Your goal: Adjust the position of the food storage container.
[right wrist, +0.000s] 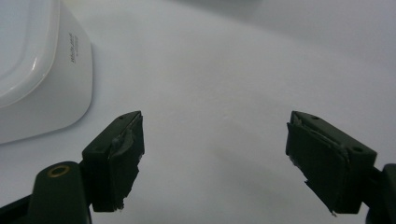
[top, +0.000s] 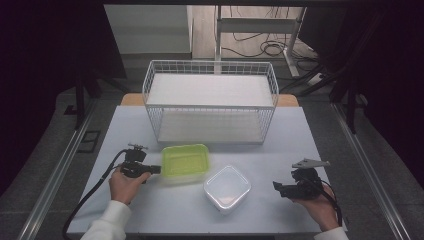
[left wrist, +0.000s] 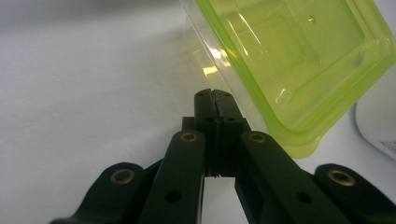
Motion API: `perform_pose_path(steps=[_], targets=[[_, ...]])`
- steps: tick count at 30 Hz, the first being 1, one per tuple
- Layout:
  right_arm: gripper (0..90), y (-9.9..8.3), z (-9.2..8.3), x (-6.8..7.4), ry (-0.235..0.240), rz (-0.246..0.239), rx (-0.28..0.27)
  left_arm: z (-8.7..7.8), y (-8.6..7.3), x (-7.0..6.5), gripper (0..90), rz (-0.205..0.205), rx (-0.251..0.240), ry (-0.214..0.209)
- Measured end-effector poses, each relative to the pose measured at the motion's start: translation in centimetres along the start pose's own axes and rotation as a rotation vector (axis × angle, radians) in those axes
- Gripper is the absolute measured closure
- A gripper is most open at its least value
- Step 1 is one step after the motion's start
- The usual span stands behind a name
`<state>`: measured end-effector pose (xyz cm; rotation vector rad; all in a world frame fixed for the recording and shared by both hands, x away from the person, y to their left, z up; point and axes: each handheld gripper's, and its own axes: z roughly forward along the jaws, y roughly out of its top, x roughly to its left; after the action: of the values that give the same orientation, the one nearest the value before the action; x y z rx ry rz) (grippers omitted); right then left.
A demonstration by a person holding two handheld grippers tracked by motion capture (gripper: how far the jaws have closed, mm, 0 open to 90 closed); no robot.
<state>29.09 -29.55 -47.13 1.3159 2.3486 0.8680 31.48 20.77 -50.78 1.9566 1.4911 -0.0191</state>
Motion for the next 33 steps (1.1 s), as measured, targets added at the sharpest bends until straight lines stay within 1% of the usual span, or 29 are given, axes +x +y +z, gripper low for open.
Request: perform_pose_path(steps=[2,4,8,9,11,13,14,15,16,17,18,20,23,25,26,27,29,30,31,33], targets=[[19.3,0.0,0.0,-0.1,-0.002,0.003,-0.001,0.2,0.1,-0.3,89.5,-0.009,-0.014,0.002],[19.3,0.0,0.0,-0.1,-0.004,0.003,-0.001,0.2,0.2,-0.2,89.5,-0.011,-0.019,-0.008],[19.3,0.0,-0.1,0.1,-0.01,-0.001,-0.009,0.5,0.2,-0.2,89.5,-0.016,-0.027,-0.009],[19.4,0.1,-0.1,0.1,-0.011,0.002,-0.011,0.6,0.2,-0.2,89.5,-0.015,-0.025,-0.006],[19.4,0.1,-0.2,0.2,-0.014,-0.003,-0.021,0.4,0.1,-0.1,89.3,0.008,-0.008,0.011],[19.2,0.2,-0.3,0.3,-0.018,-0.004,-0.028,0.0,0.0,-0.1,89.1,0.018,-0.014,0.032],[19.1,0.3,-0.4,0.3,-0.018,-0.003,-0.035,-0.4,-0.1,0.0,89.1,0.023,-0.025,0.04],[19.0,0.3,-0.5,0.4,-0.019,-0.002,-0.04,-0.4,-0.1,0.0,89.0,0.023,-0.025,0.04],[18.7,0.3,-0.6,0.4,-0.021,-0.002,-0.046,-1.6,-0.2,-0.1,89.0,0.024,-0.061,0.047],[18.5,0.4,-0.7,0.5,-0.023,-0.003,-0.053,-2.2,-0.3,-0.1,88.9,0.031,-0.075,0.052],[18.3,0.4,-0.8,0.5,-0.023,-0.002,-0.06,-2.7,-0.4,-0.3,88.6,0.025,-0.1,0.049],[17.1,0.5,-1.1,0.6,-0.023,0.001,-0.073,-3.7,-0.6,-0.4,87.2,0.027,-0.135,0.052],[15.2,0.8,-1.7,0.8,-0.014,0.021,-0.113,-5.0,-0.9,-0.6,80.3,0.024,-0.183,0.048],[15.1,0.9,-2.0,1.0,-0.001,0.03,-0.145,-5.8,-1.2,-0.7,74.2,0.013,-0.206,0.028],[15.1,1.0,-2.2,1.2,0.005,0.031,-0.162,-6.1,-1.3,-0.8,70.9,0.011,-0.216,0.015],[15.1,1.1,-2.3,1.3,0.015,0.031,-0.174,-6.3,-1.3,-0.9,67.1,0.017,-0.215,0.012],[15.1,1.2,-2.3,1.4,0.037,0.032,-0.183,-6.5,-1.4,-1.1,56.0,0.025,-0.215,0.022],[15.1,1.3,-2.2,1.4,0.047,0.033,-0.182,-6.5,-1.4,-1.1,50.5,0.023,-0.219,0.014],[15.2,1.3,-2.1,1.5,0.052,0.033,-0.178,-6.6,-1.3,-1.1,47.4,0.021,-0.218,0.006],[15.3,1.4,-1.9,1.5,0.058,0.035,-0.17,-6.6,-1.3,-1.2,44.4,0.029,-0.216,-0.003]])
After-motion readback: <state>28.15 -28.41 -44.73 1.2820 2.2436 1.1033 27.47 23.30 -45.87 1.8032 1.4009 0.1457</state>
